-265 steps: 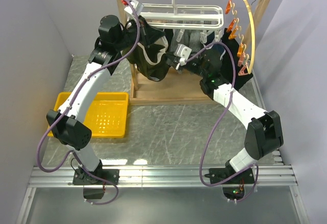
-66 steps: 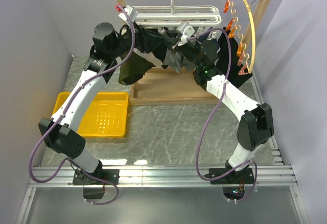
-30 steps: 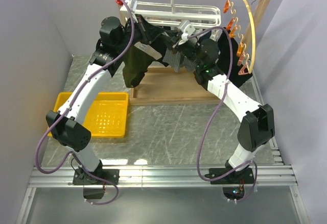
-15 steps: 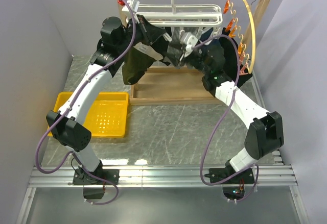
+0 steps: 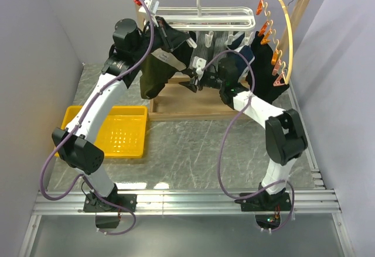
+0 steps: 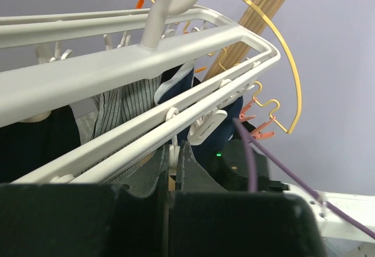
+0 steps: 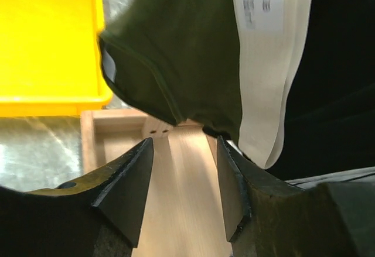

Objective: Clip the underwear to the hanger

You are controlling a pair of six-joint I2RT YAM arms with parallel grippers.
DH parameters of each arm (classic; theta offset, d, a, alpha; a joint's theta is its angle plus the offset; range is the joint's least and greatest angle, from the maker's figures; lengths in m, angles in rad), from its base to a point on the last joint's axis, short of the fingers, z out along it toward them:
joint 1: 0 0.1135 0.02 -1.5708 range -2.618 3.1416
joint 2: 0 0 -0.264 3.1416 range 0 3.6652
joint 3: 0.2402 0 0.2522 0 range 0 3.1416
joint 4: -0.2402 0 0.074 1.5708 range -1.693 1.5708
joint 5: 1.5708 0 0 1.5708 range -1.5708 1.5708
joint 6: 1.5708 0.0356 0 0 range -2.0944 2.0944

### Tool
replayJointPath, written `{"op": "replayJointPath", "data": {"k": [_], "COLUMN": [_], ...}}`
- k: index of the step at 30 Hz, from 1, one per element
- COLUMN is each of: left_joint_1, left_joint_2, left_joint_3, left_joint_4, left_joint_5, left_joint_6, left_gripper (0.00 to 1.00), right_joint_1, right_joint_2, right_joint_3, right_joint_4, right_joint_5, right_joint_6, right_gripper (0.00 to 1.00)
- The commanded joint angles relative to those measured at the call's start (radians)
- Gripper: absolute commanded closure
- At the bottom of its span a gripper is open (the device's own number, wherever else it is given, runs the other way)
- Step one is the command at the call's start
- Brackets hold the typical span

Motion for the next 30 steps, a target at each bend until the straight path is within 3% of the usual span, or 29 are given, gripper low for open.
{"op": "replayJointPath", "data": {"k": [1, 8, 18, 25, 30], "left_joint_1": [0.003, 0.006, 0.012, 0.018, 0.018], "left_joint_2": [-0.051, -0.068, -0.073, -0.067, -0.068], "left_joint_3": [0.005, -0.032, -0.038, -0.030, -0.038], "left_joint_4": [0.023, 0.023, 0.030, 0.034, 0.043], "left_joint_5": [0.052, 0.071, 0.086, 0.091, 0.092], "left_joint_6": [0.019, 0.018, 0.015, 0.007, -0.001], "left_gripper": [1.00, 1.00, 1.00, 1.00, 1.00], "right_joint_1": [0.002, -0.009, -0.032, -0.053, -0.073], "right_joint_2": [0.047, 0.108, 0.177, 0.133, 0.166], "right_joint_3": [0.084, 0.110, 0.175, 0.052, 0.060], "right_joint_4": [0.092, 0.213, 0.226, 0.388, 0.473], "right_joint_5": [0.010, 0.076, 0.141, 0.105, 0.082], "right_joint_6": [-0.037, -0.016, 0.110, 0.487, 0.683], "right_gripper": [0.44, 0.38, 0.41, 0.41, 0.41]}}
